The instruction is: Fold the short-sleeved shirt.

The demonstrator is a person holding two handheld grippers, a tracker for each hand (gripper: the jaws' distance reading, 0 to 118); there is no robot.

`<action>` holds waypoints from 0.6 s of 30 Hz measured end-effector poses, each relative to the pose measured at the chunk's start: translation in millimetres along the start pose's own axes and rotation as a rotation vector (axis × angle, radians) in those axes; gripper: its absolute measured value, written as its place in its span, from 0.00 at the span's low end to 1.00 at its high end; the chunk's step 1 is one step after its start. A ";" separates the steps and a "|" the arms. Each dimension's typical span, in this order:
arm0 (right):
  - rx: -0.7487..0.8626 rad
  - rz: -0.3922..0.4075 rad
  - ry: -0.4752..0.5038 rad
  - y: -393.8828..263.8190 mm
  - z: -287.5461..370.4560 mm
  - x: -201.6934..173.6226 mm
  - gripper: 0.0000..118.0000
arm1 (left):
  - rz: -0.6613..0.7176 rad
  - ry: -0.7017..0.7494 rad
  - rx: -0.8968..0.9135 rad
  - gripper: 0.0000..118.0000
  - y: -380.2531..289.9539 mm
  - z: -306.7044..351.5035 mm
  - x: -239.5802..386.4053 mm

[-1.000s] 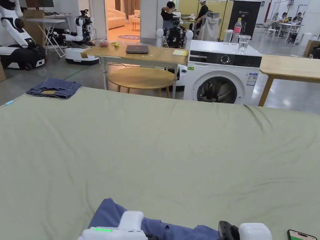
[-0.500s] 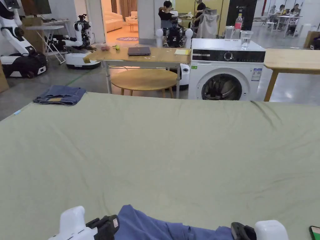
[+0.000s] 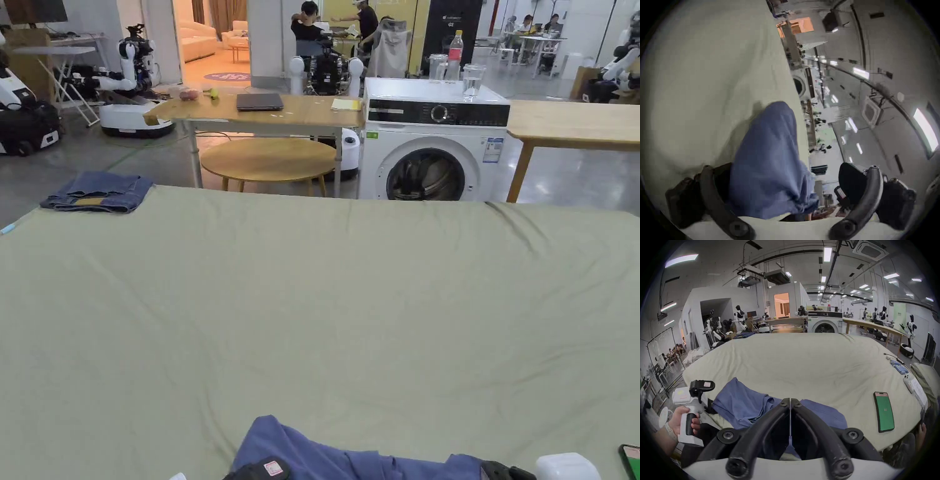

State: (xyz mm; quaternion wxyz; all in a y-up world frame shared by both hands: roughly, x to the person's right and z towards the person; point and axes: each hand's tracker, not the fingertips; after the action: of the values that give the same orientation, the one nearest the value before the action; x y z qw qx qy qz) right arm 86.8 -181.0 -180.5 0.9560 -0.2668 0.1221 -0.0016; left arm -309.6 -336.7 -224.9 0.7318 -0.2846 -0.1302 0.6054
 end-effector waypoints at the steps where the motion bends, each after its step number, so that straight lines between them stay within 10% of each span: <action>1: -0.001 0.001 -0.005 0.7 0.9 0.2 0.00 | 0.050 0.091 0.006 0.51 -2.2 -6.0 -4.9; 2: -0.001 0.004 -0.007 1.4 1.7 -0.1 0.00 | 0.071 0.113 0.005 0.10 -1.9 -8.6 -4.4; 12: 0.025 0.072 -0.018 5.4 6.5 -4.2 0.00 | -0.566 0.460 0.365 0.09 47.5 72.3 80.9; 18: 0.034 0.054 -0.010 4.8 10.0 0.7 0.00 | -1.099 0.441 0.313 0.09 -46.0 34.6 138.8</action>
State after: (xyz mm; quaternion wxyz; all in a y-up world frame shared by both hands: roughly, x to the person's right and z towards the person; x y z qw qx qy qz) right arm 89.5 -171.8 -174.8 0.9606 -0.2473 0.1245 0.0235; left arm -258.4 -199.3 -192.0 0.9798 -0.1838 -0.0129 0.0781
